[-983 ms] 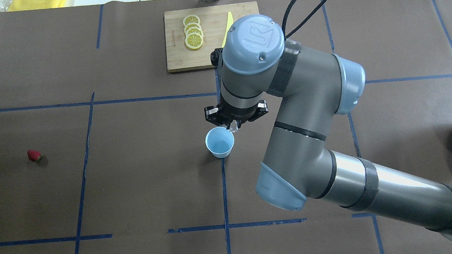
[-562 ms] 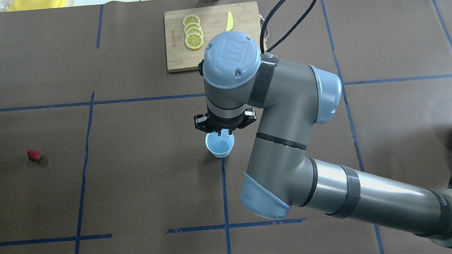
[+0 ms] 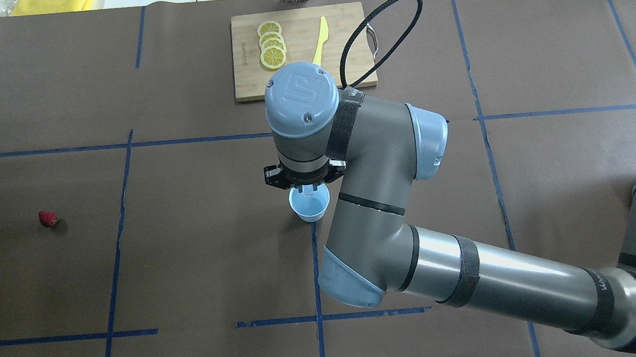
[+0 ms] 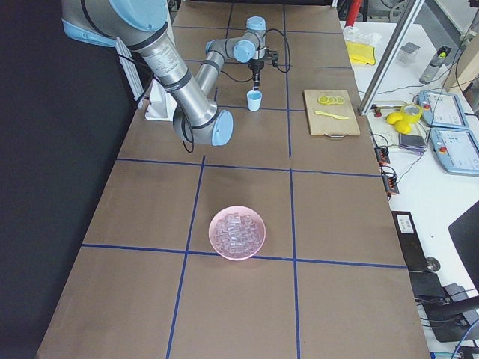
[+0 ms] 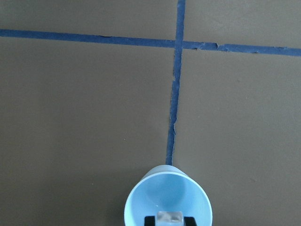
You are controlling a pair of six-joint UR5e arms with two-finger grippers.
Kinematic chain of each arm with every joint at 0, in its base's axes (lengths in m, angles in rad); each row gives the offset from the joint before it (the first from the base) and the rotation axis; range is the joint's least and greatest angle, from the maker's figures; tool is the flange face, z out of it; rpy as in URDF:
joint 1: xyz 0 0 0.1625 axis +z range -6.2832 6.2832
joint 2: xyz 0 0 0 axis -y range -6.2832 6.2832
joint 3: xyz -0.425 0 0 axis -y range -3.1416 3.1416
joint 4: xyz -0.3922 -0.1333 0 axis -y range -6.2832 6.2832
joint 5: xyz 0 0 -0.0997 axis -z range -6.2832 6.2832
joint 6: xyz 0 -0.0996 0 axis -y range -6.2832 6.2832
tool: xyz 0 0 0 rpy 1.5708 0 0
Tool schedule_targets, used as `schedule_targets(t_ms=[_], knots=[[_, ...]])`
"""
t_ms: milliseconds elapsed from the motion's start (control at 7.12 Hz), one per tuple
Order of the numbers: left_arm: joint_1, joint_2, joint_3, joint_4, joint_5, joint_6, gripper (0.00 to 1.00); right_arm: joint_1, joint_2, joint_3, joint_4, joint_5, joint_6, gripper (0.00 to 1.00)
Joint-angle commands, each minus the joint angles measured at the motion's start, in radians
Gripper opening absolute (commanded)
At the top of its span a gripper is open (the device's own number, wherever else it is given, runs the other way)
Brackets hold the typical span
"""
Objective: Put ice and strawberries in cup
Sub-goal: 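Open the right gripper to drop the ice cube into the cup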
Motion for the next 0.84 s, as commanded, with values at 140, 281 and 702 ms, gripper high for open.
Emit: schedule_targets(t_ms=[140, 281, 702], knots=[[0.0, -0.001, -0.001, 0.0, 0.0, 0.0, 1.0, -0.001, -0.001, 0.001, 0.001, 0.0, 0.0, 0.35], [0.0, -0.001, -0.001, 0.0, 0.0, 0.0, 1.0, -0.001, -0.001, 0.001, 0.001, 0.0, 0.001, 0.46], [0.0, -0.001, -0.001, 0.0, 0.0, 0.0, 1.0, -0.001, -0.001, 0.002, 0.001, 0.0, 0.002, 0.5]])
